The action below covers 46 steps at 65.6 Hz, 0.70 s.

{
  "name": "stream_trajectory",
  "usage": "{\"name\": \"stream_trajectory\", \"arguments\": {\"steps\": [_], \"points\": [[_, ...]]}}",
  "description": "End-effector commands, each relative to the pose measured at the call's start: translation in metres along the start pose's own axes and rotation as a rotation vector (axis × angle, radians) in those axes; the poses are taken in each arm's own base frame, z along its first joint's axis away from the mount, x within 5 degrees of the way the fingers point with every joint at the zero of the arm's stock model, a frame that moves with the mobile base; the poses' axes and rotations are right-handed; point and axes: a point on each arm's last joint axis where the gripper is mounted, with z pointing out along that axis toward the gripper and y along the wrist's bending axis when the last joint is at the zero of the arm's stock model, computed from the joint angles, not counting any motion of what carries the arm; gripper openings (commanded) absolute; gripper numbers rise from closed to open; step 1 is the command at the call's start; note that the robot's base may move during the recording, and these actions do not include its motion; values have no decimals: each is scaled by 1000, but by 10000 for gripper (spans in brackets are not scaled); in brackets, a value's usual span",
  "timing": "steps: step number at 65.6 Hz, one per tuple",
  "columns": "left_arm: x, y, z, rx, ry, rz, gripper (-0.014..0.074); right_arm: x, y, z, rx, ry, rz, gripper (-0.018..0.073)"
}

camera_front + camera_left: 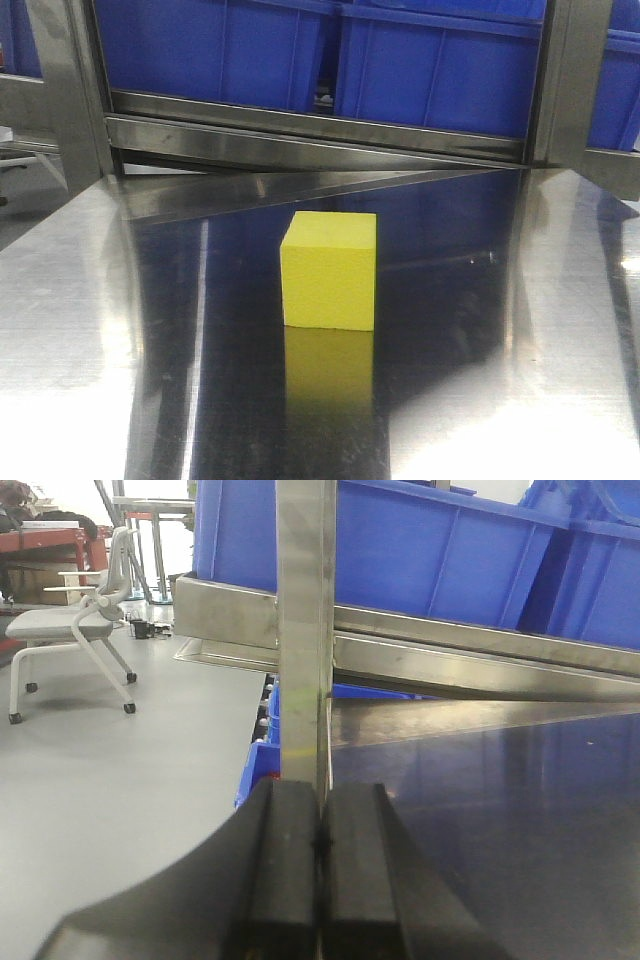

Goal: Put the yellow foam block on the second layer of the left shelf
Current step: 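Move the right gripper above the yellow foam cube on the table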

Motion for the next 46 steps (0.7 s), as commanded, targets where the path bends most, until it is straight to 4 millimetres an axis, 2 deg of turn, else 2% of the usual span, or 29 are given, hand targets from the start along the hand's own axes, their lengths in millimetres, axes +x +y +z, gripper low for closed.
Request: {"name": "stream_trajectory", "arguments": {"steps": [1,46], "points": [[1,-1,1,20,-56,-6,136,-17,0,-3,0,-134,-3,57],[1,-1,1,20,-56,-6,136,-17,0,-3,0,-139,-3,57]]}}
